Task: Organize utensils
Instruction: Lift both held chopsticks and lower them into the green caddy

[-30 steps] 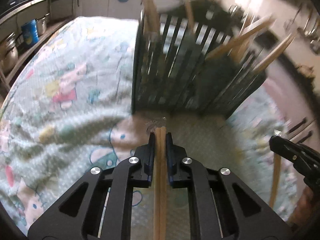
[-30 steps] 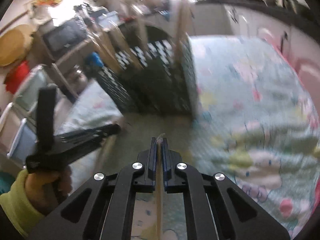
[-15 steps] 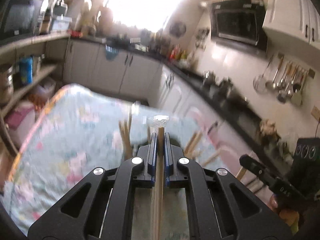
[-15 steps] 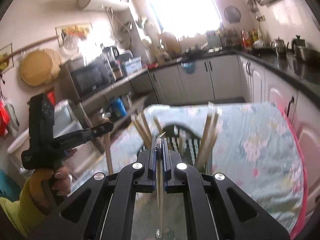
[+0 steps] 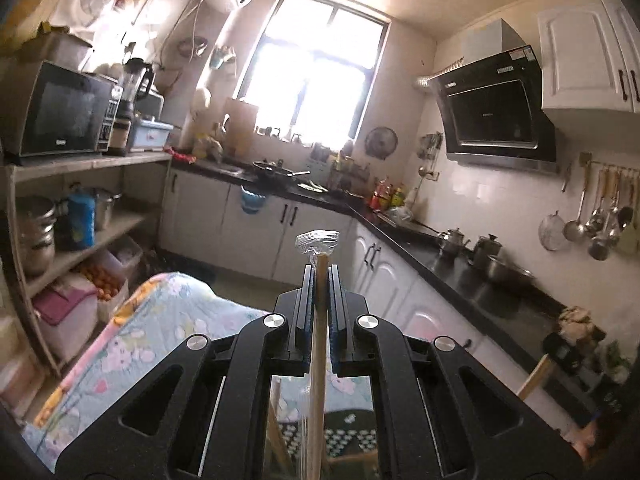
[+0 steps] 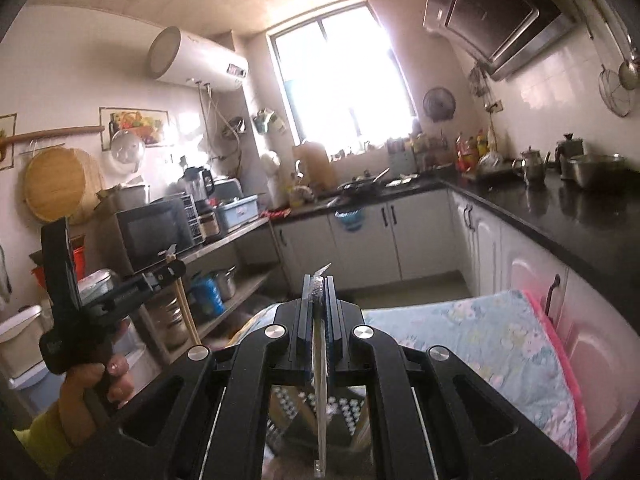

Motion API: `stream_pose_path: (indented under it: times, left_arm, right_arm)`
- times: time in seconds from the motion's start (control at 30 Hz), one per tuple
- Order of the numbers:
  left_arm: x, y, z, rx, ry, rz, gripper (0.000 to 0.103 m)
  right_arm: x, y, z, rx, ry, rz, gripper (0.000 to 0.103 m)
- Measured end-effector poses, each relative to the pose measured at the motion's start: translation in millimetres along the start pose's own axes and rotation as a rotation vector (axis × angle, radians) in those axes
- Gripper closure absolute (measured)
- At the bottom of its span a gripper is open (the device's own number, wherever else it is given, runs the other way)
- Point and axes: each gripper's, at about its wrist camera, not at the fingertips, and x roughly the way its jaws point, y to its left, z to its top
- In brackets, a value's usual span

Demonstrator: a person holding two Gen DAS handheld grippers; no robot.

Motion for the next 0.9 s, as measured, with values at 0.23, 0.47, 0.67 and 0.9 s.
stream_pose_path:
  times: [0.23,0.47,0.67,0.9]
  left_arm:
    - [27,0,-25,0.024,-0.007,0.036,0.101]
    - [40,9,-51,0.018,0.006,0.028,0.101]
    - [44,12,-68,0.022,0.041,0.02,0.101]
    - [43,15,-81,0.03,0.079,0.009,0.101]
  right_arm:
    - [10,-15,-7,-0.005,-0.083,-0.062,0.098]
    - [26,-20,-28,-0.033,-0.089,-0.087,0.098]
    - [35,-16,-50,-0.041,-0.068,-0.074,0.098]
    - [34,-16,-68,-0.017,-0.021,-0.071,0.098]
